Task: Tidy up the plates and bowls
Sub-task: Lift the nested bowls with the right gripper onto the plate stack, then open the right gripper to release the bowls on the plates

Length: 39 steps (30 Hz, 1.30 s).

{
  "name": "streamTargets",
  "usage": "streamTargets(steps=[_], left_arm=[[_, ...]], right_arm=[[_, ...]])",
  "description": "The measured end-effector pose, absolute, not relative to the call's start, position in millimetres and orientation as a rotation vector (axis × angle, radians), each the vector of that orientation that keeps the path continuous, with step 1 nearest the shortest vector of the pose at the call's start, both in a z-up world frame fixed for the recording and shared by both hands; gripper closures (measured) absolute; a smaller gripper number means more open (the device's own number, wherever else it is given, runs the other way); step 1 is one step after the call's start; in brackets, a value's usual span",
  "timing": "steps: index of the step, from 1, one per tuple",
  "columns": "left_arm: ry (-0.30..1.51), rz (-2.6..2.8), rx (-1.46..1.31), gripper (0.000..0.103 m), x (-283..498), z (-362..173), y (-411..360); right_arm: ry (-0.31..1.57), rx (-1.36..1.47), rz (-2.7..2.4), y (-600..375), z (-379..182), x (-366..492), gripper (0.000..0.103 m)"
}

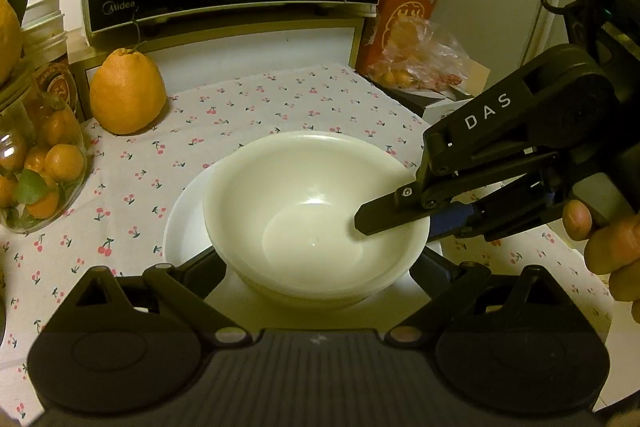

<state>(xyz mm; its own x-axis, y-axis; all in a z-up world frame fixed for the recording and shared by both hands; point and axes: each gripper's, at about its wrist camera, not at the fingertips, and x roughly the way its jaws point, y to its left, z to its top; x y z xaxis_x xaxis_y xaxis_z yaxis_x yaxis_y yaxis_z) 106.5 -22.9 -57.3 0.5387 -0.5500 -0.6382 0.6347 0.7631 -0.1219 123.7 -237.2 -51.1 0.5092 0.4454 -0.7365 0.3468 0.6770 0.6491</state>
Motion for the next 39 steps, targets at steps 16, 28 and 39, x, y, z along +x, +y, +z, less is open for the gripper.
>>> streamTargets(steps=[16,28,39], left_arm=[[0.707,-0.698,0.161,0.007,108,-58,-26],[0.733,-0.698,0.15,0.004,110,-60,-22],[0.711,-0.713,0.18,0.003,95,-50,-14]], right_arm=[[1.076,0.866,0.076,-235,-55,126,0.077],[1.083,0.91,0.079,-240,-56,126,0.065],[1.036,0.903,0.122,-244,-39,115,0.035]])
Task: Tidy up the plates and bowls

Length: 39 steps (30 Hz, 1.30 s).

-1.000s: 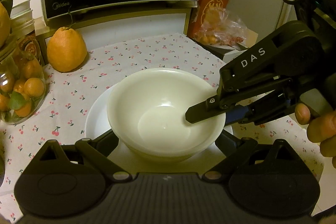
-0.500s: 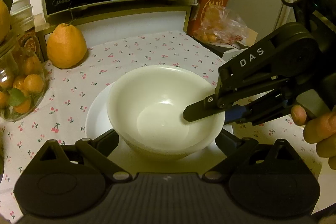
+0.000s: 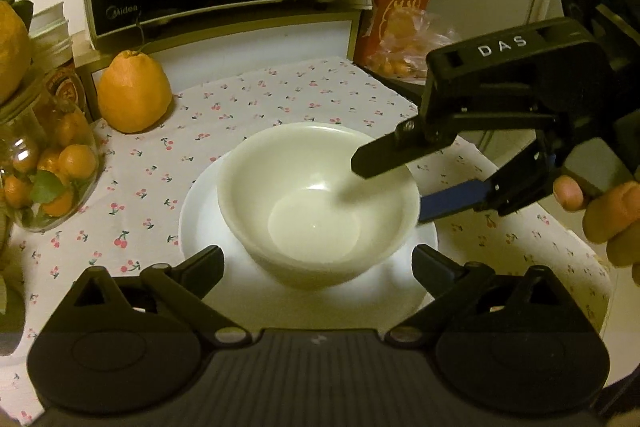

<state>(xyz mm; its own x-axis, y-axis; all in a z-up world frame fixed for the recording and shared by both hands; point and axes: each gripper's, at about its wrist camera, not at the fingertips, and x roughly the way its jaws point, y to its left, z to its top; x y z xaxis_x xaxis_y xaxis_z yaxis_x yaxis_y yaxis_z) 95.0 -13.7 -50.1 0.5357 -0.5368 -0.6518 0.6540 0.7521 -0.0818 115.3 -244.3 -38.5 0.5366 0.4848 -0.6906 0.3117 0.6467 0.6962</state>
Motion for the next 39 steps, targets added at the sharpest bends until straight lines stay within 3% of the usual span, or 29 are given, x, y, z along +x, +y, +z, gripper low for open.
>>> streamTargets(steps=[15,39], left_arm=[[0.743,-0.553,0.068,0.0,60,-21,23],[0.821,-0.224,-0.012,0.0,33,-8,40]], right_arm=[[0.994,0.827,0.14,-242,-12,66,0.029],[0.9,0.305,0.064,-189,17,19,0.014]])
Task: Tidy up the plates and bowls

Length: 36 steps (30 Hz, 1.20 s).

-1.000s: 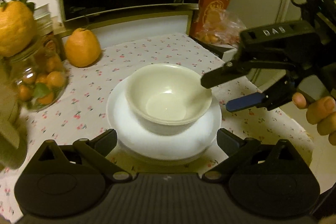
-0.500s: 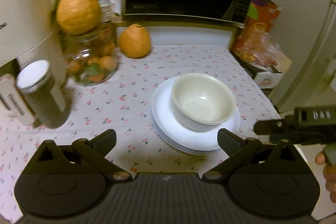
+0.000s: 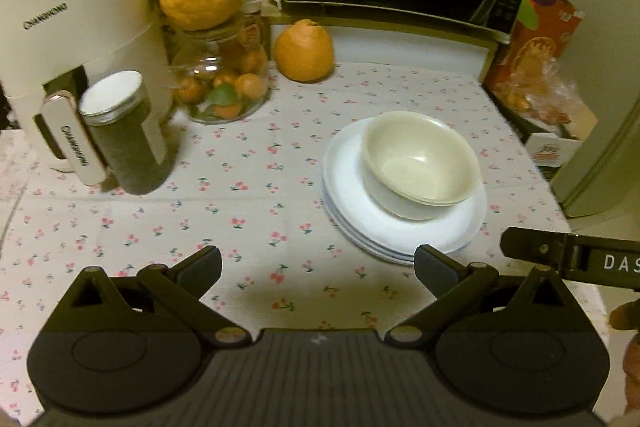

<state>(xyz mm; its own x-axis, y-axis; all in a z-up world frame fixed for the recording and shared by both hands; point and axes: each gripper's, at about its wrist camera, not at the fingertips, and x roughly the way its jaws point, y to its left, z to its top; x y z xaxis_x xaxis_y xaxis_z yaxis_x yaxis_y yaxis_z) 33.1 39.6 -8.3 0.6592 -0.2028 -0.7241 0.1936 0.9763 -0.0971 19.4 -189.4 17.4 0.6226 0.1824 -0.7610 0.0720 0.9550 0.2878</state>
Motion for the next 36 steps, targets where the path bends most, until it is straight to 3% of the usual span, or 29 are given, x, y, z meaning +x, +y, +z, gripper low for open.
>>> streamTargets(steps=[36], left_arm=[[0.872,-0.126,0.018,0.0,32,-13,36]], right_arm=[[0.939,0.19,0.051,-175,11,21,0.01]])
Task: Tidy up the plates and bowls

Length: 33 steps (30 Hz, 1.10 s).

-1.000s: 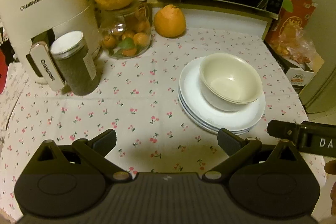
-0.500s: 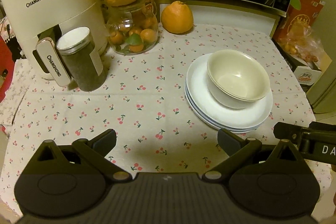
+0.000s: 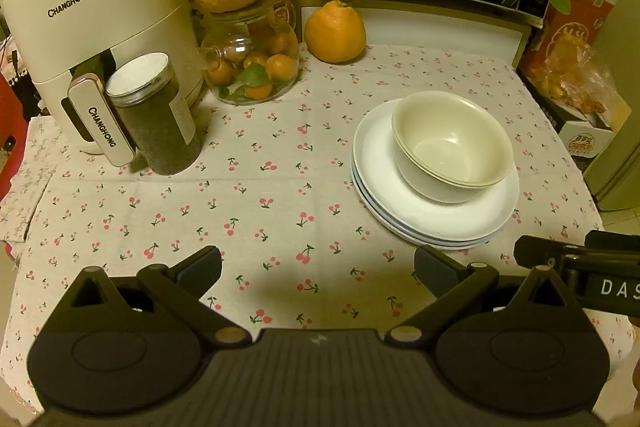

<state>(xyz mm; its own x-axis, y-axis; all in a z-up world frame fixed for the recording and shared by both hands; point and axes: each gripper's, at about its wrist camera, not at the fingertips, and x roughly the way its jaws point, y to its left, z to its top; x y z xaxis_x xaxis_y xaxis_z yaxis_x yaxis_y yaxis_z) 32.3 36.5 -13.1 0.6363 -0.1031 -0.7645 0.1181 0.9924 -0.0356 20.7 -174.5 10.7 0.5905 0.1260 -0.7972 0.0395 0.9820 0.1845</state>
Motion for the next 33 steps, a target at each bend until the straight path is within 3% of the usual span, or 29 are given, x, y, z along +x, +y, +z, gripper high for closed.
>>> streamTargets(steps=[33], left_arm=[[0.879,-0.131,0.046,0.0,30.8,-14.1,33.6]], right_arm=[[0.944,0.194,0.047,-174.7,9.6,21.1,0.01]])
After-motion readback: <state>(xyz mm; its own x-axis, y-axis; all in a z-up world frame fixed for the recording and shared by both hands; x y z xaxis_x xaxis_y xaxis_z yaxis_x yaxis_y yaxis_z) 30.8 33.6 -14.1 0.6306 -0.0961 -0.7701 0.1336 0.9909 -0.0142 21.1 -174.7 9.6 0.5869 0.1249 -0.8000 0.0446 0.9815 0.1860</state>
